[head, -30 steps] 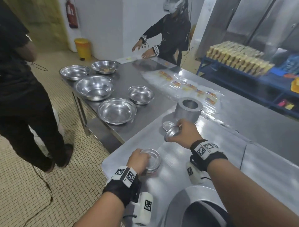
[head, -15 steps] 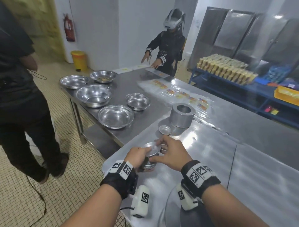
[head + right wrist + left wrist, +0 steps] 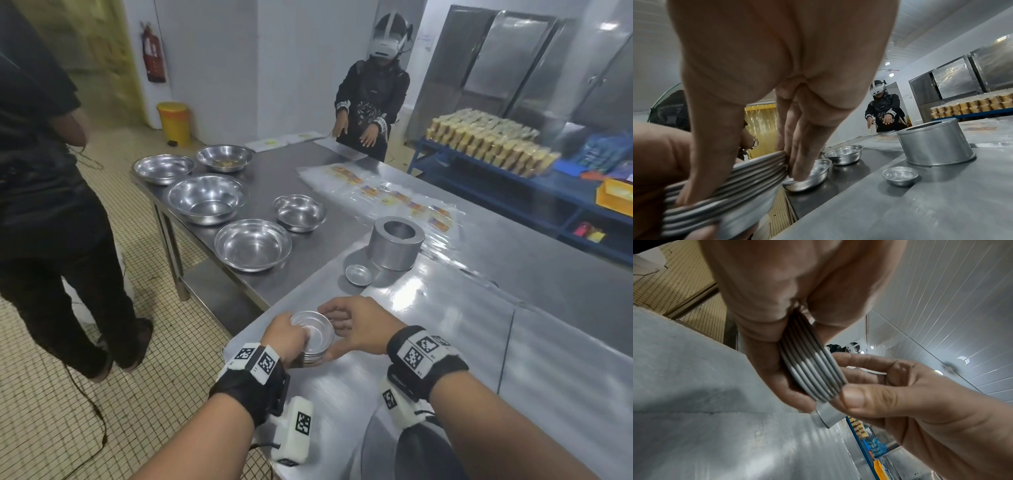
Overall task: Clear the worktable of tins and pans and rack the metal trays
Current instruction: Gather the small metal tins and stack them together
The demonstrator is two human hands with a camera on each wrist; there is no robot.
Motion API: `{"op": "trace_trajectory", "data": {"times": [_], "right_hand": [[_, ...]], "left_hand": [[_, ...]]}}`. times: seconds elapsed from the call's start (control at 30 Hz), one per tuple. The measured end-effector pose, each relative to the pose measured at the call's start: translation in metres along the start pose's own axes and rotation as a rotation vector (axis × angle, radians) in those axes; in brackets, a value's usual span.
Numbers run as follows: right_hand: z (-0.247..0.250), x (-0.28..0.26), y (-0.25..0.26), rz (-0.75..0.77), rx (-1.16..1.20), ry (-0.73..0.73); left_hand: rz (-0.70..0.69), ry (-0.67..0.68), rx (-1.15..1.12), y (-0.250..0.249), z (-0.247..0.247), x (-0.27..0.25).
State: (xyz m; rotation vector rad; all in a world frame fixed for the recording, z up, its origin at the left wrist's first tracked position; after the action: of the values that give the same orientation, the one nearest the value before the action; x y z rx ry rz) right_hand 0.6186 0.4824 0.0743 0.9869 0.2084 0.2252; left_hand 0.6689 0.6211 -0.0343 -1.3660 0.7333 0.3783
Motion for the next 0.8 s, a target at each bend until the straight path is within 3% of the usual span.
{"op": "trace_trajectory", "data": {"times": [0.17,0.5,0.8], "right_hand": [[0.013,0.025,-0.03,-0.143,-0.317,0.141],[0.078,0.081,-0.117,-0.403,-0.648,-0.062],[0.112,0.137,-0.171,-0.526,-0.739,-0.12]], "left_hand": [[-0.021,-0.013,0.007,-0.001,0.008,0.01],[0.03,-0.057,0.026,-0.006,0.019,0.039],[0.061,-0.064,0.045,-0.013,0.019,0.056]]}}
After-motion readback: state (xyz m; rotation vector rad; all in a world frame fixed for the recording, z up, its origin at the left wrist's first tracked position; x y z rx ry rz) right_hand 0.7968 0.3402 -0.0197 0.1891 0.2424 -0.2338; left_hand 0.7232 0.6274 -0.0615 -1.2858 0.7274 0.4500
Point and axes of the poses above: each hand's wrist, its own x-axis towards the middle knuckle, its own z-axis out of the back of the hand, y = z × x, the point moved 8 cm from there along x, towards the middle knuckle, and after that the axes turned 13 degrees about z, right-handed, at the moved point
